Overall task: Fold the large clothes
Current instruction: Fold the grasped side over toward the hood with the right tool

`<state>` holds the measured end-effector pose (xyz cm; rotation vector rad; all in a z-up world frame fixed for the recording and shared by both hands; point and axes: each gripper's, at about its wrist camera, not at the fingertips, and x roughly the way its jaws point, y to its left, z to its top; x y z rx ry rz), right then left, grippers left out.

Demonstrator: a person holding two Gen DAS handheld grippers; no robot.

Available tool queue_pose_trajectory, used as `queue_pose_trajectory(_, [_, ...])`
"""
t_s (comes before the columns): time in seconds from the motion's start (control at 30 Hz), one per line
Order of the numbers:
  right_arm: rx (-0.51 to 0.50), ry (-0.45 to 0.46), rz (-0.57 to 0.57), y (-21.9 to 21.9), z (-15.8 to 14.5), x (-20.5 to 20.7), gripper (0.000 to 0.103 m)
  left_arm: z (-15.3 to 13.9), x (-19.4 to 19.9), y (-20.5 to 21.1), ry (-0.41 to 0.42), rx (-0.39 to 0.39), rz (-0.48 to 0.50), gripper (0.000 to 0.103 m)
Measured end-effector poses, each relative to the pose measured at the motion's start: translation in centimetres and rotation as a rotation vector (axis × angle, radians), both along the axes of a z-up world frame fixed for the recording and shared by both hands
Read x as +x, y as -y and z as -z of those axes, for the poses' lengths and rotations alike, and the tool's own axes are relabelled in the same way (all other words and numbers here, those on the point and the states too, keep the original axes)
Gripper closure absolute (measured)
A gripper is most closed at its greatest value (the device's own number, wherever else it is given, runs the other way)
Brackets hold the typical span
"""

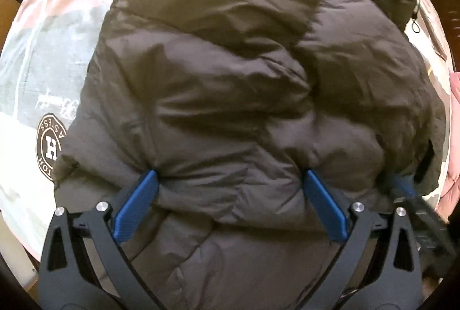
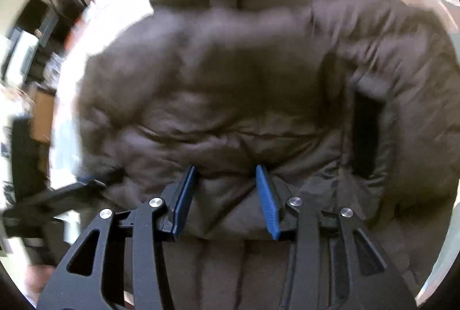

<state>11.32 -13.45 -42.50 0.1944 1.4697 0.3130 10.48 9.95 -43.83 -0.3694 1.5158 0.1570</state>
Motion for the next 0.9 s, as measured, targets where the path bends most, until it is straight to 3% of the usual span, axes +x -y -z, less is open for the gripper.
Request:
queue_pose_trajectory(0.1, [0.037, -0.015, 0.013, -0.4, -1.1, 0.7, 0.059, -1.2, -0.2, -0.9, 0.031, -0.027, -0.034, 0.002])
queue_pose_trajectory(0.23, [0.135, 0.097, -0.032, -2.8, -5.7, 2.2, 0.058, -3.0, -1.4, -3.8, 0.069, -0.009, -0.088, 0.002])
queue_pose_trajectory(0.37, [0.182, 0.138, -0.143, -8.6, -7.4, 5.0, 0.058, -3.9, -3.3, -7.4, 0.067, -0.073, -0.183, 0.002])
queue_pose_trajectory(0.43, [0.197, 0.153, -0.199, -12.0, -7.5, 5.8, 0.058, -4.0, -4.6, -8.4, 0.062, -0.064, -0.202, 0.002])
queue_pose_trajectory(0.6, [0.154, 0.154, -0.327, -19.4, -5.0, 7.5, 0.062, -2.1, -9.7, -9.7, 0.021, -0.083, -0.274, 0.002])
queue_pose_trajectory(0.67, [0.129, 0.126, -0.348, -21.1, -3.5, 7.9, 0.062, -0.2, -11.6, -9.6, -0.040, -0.087, -0.290, 0.002])
queue_pose_trajectory(0.77, [0.024, 0.119, -0.377, -23.3, -1.2, 8.8, 0.062, 1.2, -13.7, -10.0, -0.081, -0.081, -0.312, 0.002])
queue_pose_trajectory(0.9, [-0.053, 0.108, -0.417, -25.8, 1.3, 10.3, 0.062, 2.6, -16.0, -11.1, -0.091, -0.169, -0.402, 0.002])
